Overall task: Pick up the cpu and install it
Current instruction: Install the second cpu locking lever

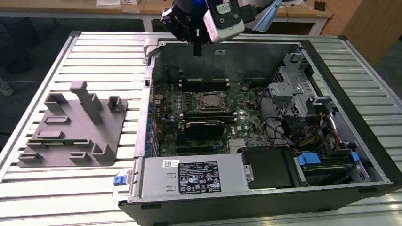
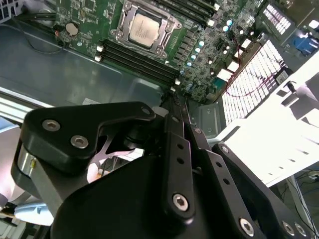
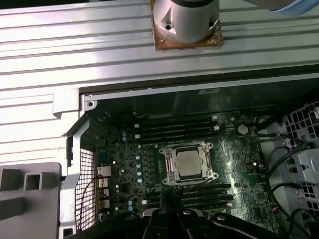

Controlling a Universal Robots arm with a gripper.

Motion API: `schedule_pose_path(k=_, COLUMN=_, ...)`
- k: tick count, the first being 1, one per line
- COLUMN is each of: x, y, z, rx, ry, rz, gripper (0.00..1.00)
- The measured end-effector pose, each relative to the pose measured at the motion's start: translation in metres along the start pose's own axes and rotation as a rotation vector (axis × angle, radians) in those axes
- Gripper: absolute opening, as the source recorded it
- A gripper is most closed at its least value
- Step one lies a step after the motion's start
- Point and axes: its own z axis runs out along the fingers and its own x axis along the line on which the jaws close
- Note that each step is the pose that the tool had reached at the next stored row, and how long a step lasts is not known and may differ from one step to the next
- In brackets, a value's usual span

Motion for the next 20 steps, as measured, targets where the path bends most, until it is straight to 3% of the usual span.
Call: schedule_pose_path(k=20, x=0.0, y=-0.0018, z=0.0067, rx=0.0011, ry=0.0, rz=0.0, gripper=0.11)
